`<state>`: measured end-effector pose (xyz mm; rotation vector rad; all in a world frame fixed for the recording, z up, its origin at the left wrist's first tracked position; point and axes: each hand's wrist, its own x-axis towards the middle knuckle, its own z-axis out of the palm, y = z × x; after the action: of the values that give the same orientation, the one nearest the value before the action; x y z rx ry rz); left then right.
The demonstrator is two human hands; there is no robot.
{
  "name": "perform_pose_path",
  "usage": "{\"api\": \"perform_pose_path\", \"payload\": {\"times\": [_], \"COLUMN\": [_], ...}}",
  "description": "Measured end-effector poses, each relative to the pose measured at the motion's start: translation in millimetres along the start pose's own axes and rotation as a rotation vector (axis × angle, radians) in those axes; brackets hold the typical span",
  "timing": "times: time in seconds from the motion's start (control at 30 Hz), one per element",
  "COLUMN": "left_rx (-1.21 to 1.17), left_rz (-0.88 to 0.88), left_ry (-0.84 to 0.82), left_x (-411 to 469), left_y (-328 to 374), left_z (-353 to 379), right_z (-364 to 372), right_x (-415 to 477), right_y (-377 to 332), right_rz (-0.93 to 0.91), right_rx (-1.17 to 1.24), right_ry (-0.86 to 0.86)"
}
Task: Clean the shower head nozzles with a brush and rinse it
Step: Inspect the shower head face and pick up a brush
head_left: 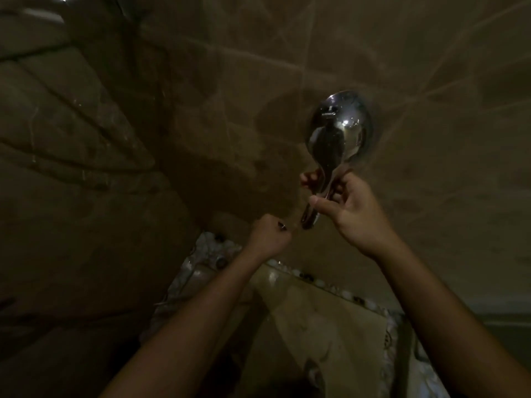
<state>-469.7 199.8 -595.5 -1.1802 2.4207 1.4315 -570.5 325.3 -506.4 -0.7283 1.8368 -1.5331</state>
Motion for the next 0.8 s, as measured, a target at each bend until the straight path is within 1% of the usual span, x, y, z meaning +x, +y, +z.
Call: {"api": "perform_pose_path", "payload": {"times": [0.2, 0.23, 0.3, 0.37, 0.47, 0.57, 0.73, 0.8], "left_rx": [0.089, 0.133, 0.233, 0.267, 0.315, 0.369, 0.361, 0.365], "left_rz": [-0.109, -0.145, -0.202, -0.266, -0.328, -0.349, -0.487, -0.501], "left_ry": [-0.03, -0.049, -0.081, -0.103, -0.137, -0.152, -0.193, -0.213], "left_x": [53.2, 63.4, 87.4, 109.7, 136.9, 157.9, 186.8, 198.2], "left_y": [-92.1, -111.2, -154.9, -201.5, -266.4, -328.9, -432.3, -469.4], "left_z": [45.8, 57.2, 82.8, 109.8, 149.3, 192.0, 270.5, 300.4], "right_z": [19.5, 22.6, 29.4, 35.8, 47.0, 60.0, 85.3, 93.9], "right_x": [31.2, 35.5, 43.1, 50.2, 60.5, 65.1, 54.2, 48.9], "right_y": [119.0, 141.8, 188.3, 237.4, 315.5, 398.5, 539.9, 595.2], "right_rz": [0.149, 0.177, 0.184, 0.182, 0.199, 0.215, 0.338, 0.42], "right_rx": [-0.041, -0.052, -0.128, -0.188, -0.242, -0.269, -0.248, -0.202], "right_ry": [-0.001, -0.002, 0.012, 0.018, -0.022, -0.071, -0.167, -0.205]}}
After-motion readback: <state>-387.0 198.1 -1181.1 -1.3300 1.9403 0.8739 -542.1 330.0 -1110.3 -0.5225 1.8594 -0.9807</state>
